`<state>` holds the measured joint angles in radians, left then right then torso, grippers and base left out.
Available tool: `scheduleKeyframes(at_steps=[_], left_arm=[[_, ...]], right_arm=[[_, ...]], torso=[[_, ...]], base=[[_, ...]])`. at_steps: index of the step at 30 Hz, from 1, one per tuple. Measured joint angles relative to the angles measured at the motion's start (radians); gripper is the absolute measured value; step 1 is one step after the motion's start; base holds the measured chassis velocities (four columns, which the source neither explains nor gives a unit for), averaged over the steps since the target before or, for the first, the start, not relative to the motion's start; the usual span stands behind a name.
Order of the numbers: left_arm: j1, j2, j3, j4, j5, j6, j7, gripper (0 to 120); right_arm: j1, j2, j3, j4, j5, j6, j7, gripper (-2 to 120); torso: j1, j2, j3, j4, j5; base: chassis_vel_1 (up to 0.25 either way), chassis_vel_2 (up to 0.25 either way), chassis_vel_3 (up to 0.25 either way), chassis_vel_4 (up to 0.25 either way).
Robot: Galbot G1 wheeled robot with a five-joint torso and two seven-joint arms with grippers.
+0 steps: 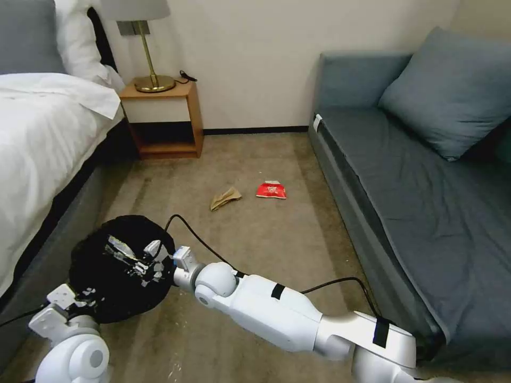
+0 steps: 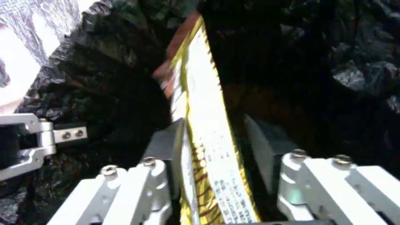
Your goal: Pick up the trash bin, then pick up the garbage on the floor and place it into the trash bin.
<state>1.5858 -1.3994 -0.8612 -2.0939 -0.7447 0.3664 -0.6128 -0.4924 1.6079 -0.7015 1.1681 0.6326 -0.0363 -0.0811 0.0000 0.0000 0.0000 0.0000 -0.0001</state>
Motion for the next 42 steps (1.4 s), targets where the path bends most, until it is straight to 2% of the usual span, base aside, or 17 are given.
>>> scheduleKeyframes(at_steps=[1, 5, 7, 8, 10, 13, 14, 17, 20, 23, 24, 30, 35, 42], left_arm=[[0.0, 0.0, 0.0, 0.0, 0.0, 0.0, 0.0, 0], [-0.002, 0.0, -0.001, 0.004, 0.0, -0.001, 0.001, 0], [-0.002, 0.002, -0.002, 0.006, 0.0, -0.002, 0.001, 0], [-0.002, 0.005, -0.004, 0.01, 0.0, -0.003, 0.001, 0], [-0.002, 0.008, -0.006, 0.015, 0.0, -0.006, 0.001, 0], [-0.005, 0.016, -0.011, 0.036, 0.002, -0.014, 0.001, 0], [-0.005, 0.016, -0.011, 0.036, 0.002, -0.014, 0.001, 0], [-0.008, 0.02, -0.011, 0.044, 0.003, -0.016, 0.001, 0], [-0.009, 0.023, -0.011, 0.048, 0.004, -0.018, 0.001, 0], [-0.01, 0.025, -0.013, 0.054, 0.004, -0.021, 0.002, 0], [-0.01, 0.025, -0.013, 0.054, 0.004, -0.021, 0.002, 0], [-0.009, 0.032, -0.016, 0.066, 0.009, -0.034, 0.009, 0], [-0.009, 0.038, -0.02, 0.071, 0.019, -0.043, 0.008, 0], [-0.005, 0.039, -0.021, 0.068, 0.02, -0.043, 0.003, 0]], right_arm=[[0.0, 0.0, 0.0, 0.0, 0.0, 0.0, 0.0, 44], [-0.001, 0.0, 0.004, 0.016, -0.002, 0.016, 0.003, 61], [-0.005, 0.0, 0.008, 0.028, 0.001, 0.025, 0.005, 64], [-0.009, 0.0, 0.013, 0.046, 0.018, 0.031, 0.003, 71], [-0.015, -0.006, 0.016, 0.073, 0.054, 0.03, -0.001, 74], [-0.035, -0.054, 0.035, 0.162, 0.14, 0.004, -0.016, 89], [-0.035, -0.054, 0.035, 0.162, 0.14, 0.004, -0.016, 89], [-0.06, -0.097, 0.072, 0.225, 0.156, 0.02, -0.015, 99], [-0.086, -0.138, 0.12, 0.259, 0.162, 0.025, 0.003, 100], [-0.124, -0.21, 0.21, 0.266, 0.15, 0.026, -0.005, 100], [-0.124, -0.21, 0.21, 0.266, 0.15, 0.026, -0.005, 100], [-0.187, -0.296, 0.357, 0.181, 0.088, 0.06, -0.052, 100], [-0.218, -0.306, 0.424, 0.072, 0.02, 0.088, -0.07, 100], [-0.221, -0.284, 0.457, -0.004, -0.031, 0.092, -0.057, 100]], torso=[[0.0, 0.0, 0.0, 0.0, 0.0], [0.0, 0.0, 0.0, 0.0, 0.0], [0.0, 0.0, 0.0, 0.0, 0.0], [0.0, 0.0, 0.0, -0.0002, 0.0], [0.0, 0.0, 0.0, 0.0001, 0.0001], [0.0, 0.0, 0.0, 0.0, 0.0001], [0.0, 0.0, 0.0, 0.0, 0.0001], [0.0, 0.0, 0.0, 0.0, 0.0002], [0.0, 0.0, 0.0, 0.0, 0.0002], [0.0, 0.0, 0.0, -0.0002, 0.0002], [0.0, 0.0, 0.0, -0.0002, 0.0002], [0.0, 0.0, 0.0, -0.0003, 0.0003], [0.0, 0.0, 0.0, -0.0002, 0.0004], [0.0, 0.0, 0.0, 0.0, 0.0003]], base=[[0.0, 0.0, 0.0, 0.0], [0.0, 0.0, 0.0, 0.0], [0.0, 0.0, 0.0, 0.0], [0.0, 0.0, 0.0, 0.0], [0.0, 0.0, 0.0, 0.0], [0.0, 0.0, 0.0, 0.0], [0.0, 0.0, 0.0, 0.0], [0.0, 0.0, 0.0, 0.0], [0.0, 0.0, 0.0, 0.0], [0.0, 0.0, 0.0, 0.0], [0.0, 0.0, 0.0, 0.0], [0.0, 0.0, 0.0, 0.0], [0.0, 0.0, 0.0, 0.0], [0.0, 0.0, 0.0, 0.0]])
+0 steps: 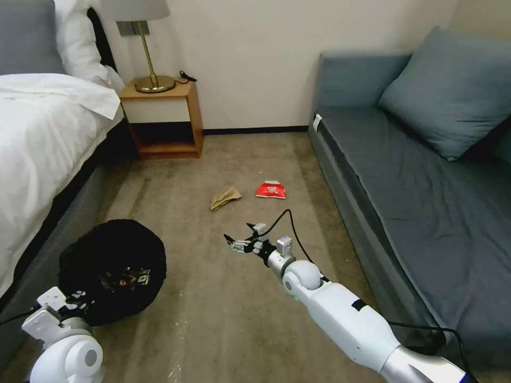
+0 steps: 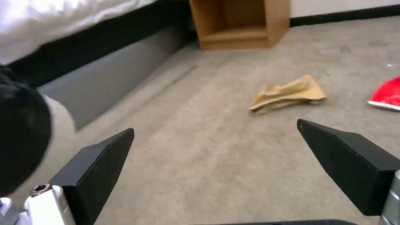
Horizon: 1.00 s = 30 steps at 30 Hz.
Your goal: Pick up the trash bin, then pick up the garbage on the floor and place it into the trash bin.
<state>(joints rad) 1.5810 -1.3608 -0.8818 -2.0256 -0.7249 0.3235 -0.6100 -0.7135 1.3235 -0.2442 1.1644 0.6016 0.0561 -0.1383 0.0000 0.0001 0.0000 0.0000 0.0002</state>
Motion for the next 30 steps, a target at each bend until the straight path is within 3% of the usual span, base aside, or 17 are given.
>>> scheduleKeyframes(at_steps=[30], left_arm=[[0.026, -0.018, 0.007, -0.011, 0.064, -0.03, 0.005, 0]], right_arm=[[0.002, 0.011, -0.009, -0.014, -0.041, 0.011, 0.003, 100]], torso=[[0.0, 0.0, 0.0, 0.0001, -0.0002]], base=[[-0.007, 0.004, 0.003, -0.004]])
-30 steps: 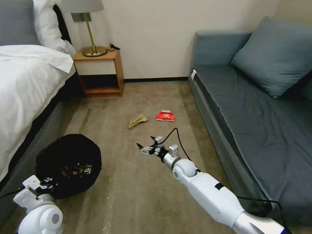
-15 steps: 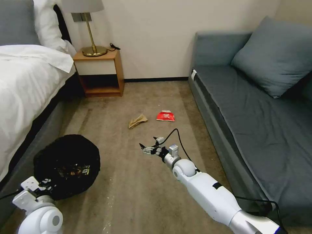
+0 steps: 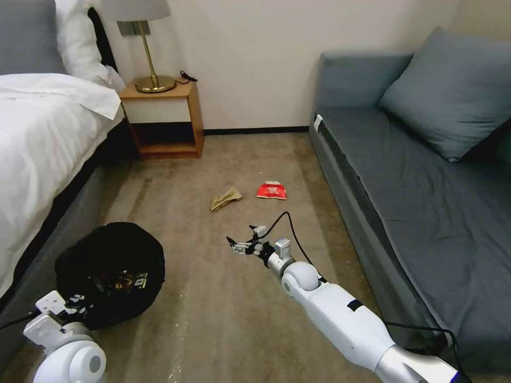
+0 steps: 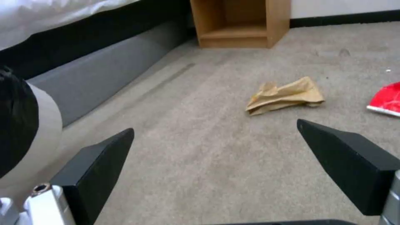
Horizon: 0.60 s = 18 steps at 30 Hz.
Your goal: Pick up the trash bin, then pick up the garbage on the floor and place it into the trash bin.
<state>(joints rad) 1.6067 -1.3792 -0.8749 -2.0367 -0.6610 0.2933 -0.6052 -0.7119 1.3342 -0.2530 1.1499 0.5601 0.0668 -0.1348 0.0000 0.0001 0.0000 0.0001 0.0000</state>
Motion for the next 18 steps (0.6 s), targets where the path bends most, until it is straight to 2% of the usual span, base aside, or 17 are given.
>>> scheduleKeyframes(at_steps=[18], left_arm=[[-0.008, -0.002, 0.004, 0.006, 0.003, 0.0, 0.008, 0]], right_arm=[[0.002, 0.012, -0.004, -0.023, -0.013, 0.009, 0.003, 100]], torso=[[0.0, 0.0, 0.0, -0.0001, -0.0001]], base=[[-0.128, 0.128, 0.131, -0.129]])
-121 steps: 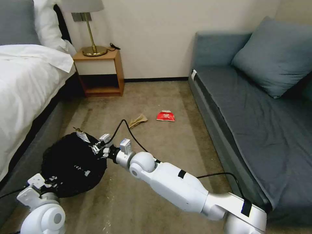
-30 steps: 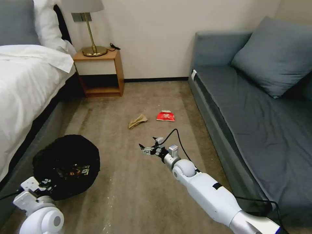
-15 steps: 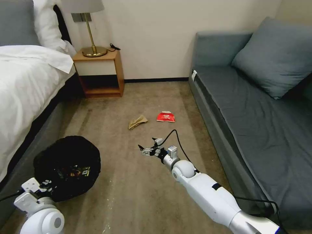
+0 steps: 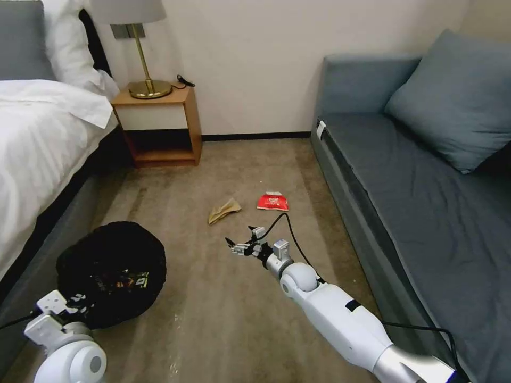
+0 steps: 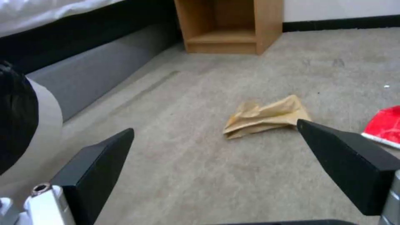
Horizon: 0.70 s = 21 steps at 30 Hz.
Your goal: Pick up the trash bin, then pick up the garbage on the floor and place it into the trash bin.
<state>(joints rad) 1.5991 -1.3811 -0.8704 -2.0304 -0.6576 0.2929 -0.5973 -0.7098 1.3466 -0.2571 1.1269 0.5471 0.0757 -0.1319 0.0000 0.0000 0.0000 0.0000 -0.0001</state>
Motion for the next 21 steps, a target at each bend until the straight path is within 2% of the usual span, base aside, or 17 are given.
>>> scheduleKeyframes(at_steps=[21], left_arm=[[-0.008, 0.002, 0.001, 0.017, -0.002, -0.001, 0.001, 0]], right_arm=[[-0.01, 0.005, 0.0, -0.011, -0.02, 0.01, -0.017, 100]], torso=[[0.0, 0.0, 0.0, -0.0001, 0.0]], base=[[-0.143, 0.137, 0.139, -0.137]])
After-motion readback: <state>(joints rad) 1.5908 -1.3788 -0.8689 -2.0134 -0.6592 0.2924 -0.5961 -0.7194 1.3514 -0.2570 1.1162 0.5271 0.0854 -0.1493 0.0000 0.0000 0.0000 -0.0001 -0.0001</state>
